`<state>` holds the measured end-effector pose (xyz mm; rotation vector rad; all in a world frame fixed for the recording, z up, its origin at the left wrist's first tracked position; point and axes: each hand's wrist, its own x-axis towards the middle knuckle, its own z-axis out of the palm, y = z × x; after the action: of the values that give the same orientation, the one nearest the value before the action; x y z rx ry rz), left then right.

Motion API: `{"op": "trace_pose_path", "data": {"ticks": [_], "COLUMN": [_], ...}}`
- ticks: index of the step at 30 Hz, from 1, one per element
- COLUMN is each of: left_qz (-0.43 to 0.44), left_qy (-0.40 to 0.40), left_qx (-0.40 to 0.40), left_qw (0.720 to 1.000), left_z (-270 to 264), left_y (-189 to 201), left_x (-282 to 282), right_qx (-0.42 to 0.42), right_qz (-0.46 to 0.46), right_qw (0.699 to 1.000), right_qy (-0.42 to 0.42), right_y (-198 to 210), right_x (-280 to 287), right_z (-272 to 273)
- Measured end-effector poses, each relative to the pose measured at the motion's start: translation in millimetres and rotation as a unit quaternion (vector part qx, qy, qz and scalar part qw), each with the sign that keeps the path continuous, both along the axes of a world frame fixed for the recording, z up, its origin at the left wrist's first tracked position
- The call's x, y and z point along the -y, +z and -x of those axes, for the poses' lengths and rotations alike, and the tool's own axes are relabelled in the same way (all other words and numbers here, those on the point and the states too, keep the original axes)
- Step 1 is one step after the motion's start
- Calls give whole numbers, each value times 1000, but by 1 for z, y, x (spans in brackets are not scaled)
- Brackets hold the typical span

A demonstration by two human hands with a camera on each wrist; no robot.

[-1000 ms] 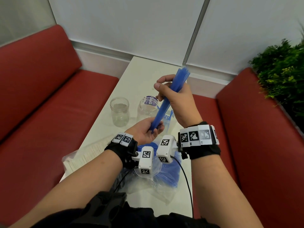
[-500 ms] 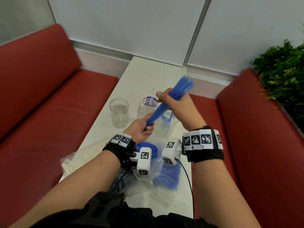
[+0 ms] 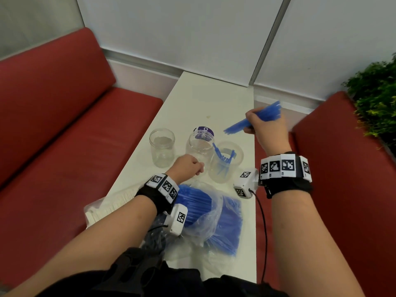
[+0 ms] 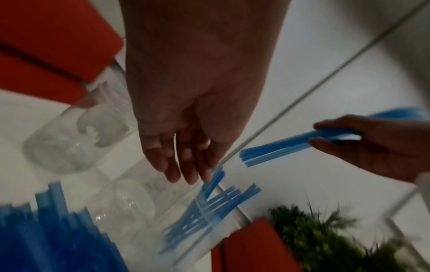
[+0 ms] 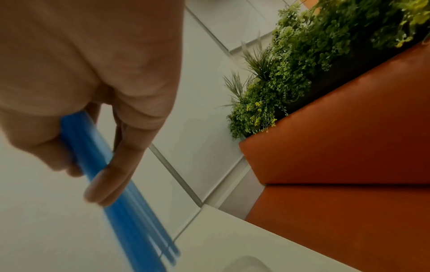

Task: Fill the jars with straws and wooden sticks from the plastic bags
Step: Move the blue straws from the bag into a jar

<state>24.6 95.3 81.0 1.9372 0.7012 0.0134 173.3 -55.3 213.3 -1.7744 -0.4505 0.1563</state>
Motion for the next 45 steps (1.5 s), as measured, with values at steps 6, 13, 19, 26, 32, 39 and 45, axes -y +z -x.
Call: {"op": "trace_pose_path", "data": {"ticks": [6, 13, 19, 26, 32, 39, 45], "left_qz": [-181, -416, -451, -426, -381, -474, -546], "left_qy": [-318, -380, -351, -338, -337, -302, -241], "left_qx": [-190, -246, -244, -283, -326, -265, -188], "left_qw": [911, 789, 784, 790, 797, 783, 780], "left_z": [0, 3, 8, 14, 13, 12, 10], "left_y": [4, -25, -34, -16, 29, 93, 138], "left_x": [17, 42, 52, 55, 52, 55, 60], "right_qx": [-7, -33, -19, 78, 29, 2, -21], "right_qz": [143, 183, 167, 65, 198, 380, 180], "right_qw": [989, 983, 985, 995, 967, 869, 957], "right_qy": [-38, 11, 34, -21, 159, 318, 224], "right_y": [-59, -87, -83, -83, -108, -131, -126], "right_x": [-19, -15, -3, 6, 16, 8, 2], "right_z": [-3, 7, 12, 30, 60, 92, 110]}}
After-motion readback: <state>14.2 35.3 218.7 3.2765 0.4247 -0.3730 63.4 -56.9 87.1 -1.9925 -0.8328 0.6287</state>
